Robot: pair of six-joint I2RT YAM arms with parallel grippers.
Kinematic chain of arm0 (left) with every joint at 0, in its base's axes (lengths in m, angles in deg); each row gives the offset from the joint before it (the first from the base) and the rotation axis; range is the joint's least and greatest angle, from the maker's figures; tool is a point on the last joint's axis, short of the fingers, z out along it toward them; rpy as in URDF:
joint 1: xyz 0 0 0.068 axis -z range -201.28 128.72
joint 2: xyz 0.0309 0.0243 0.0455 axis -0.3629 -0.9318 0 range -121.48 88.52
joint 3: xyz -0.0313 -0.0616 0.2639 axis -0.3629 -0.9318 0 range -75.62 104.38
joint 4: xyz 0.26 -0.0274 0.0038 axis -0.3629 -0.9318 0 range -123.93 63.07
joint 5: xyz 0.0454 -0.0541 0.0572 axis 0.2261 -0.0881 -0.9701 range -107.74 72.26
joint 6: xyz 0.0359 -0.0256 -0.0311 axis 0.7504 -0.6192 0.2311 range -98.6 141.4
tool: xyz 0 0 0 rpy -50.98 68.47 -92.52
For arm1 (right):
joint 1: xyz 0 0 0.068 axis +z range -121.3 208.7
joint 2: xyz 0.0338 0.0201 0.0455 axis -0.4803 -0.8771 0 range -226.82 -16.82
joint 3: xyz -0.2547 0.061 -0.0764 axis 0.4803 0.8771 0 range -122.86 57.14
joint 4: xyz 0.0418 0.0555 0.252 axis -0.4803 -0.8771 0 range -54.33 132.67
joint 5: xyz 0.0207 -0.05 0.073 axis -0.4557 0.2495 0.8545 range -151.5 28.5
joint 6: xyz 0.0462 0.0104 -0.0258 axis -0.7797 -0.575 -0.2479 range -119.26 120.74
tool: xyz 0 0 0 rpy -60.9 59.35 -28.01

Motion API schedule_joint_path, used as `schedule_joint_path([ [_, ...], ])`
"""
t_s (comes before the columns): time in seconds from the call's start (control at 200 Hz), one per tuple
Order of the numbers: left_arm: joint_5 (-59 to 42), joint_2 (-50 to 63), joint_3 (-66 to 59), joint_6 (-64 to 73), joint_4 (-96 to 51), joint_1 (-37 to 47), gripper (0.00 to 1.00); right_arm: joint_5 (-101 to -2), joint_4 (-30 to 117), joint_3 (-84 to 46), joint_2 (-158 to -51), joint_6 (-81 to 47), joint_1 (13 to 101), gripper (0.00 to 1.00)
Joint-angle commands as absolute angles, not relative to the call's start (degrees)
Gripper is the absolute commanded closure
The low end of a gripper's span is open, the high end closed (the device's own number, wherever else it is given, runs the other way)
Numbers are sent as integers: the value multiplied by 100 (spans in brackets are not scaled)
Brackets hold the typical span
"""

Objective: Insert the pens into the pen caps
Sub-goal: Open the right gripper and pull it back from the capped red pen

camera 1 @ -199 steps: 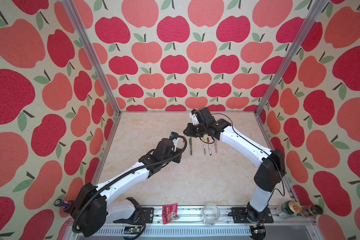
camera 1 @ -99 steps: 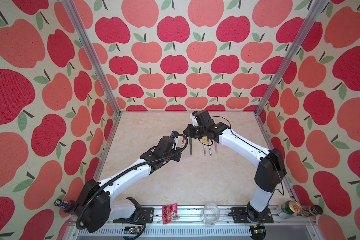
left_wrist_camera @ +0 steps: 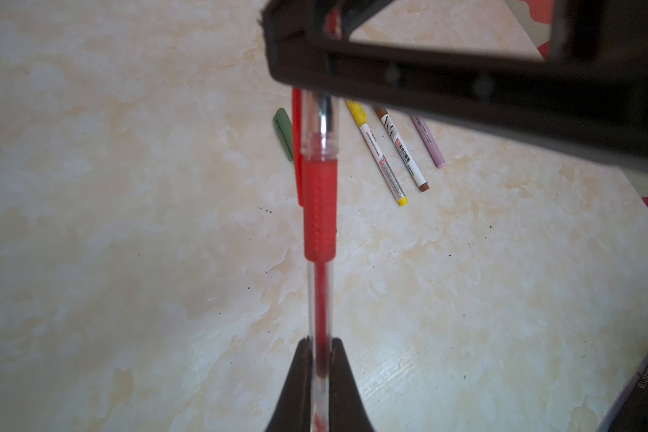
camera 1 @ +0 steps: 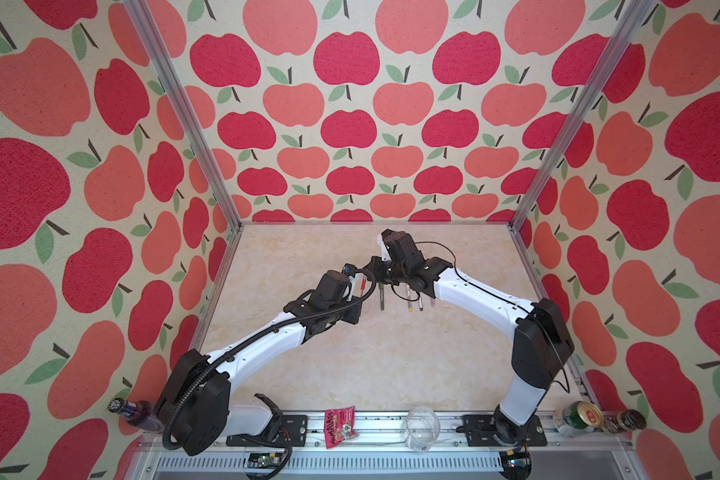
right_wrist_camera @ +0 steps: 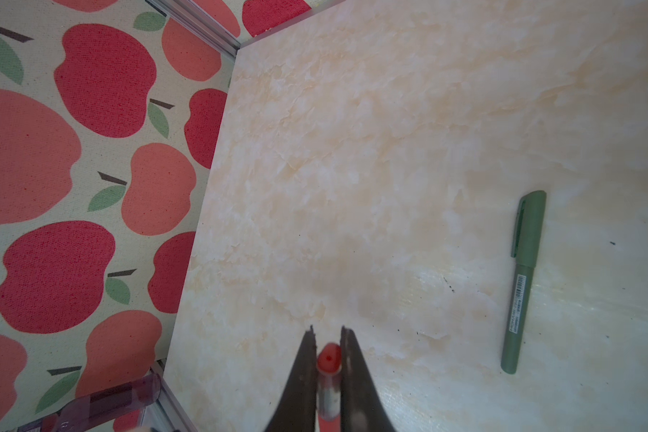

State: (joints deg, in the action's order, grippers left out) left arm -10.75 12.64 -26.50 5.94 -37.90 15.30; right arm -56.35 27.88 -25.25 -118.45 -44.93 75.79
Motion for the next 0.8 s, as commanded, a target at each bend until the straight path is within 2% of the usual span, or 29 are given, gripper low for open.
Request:
schedule_joint_path([
  [0.0, -1273, 1441, -1906, 672, -1463, 1366, 100, -4544, 1526, -2166, -11980, -4739, 8171, 100],
  [0.225, -1045, 1523, -2259, 549, -1582, 1396, 100, -4724, 1174, -2741, -11992, -4357, 7807, 97],
  [0.495, -885, 1283, -3086, 55, -1736, 1581, 100, -4569, 1145, -3572, -11748, -3806, 7011, 65],
  [0.59, -907, 1101, -3253, -256, -1743, 1644, 100, -4480, 1191, -3639, -11549, -3615, 6866, 57],
  [0.795, -1352, 463, -2782, -1028, -2632, 1700, 100, -4455, 1351, -2949, -10953, -3620, 6512, 53],
])
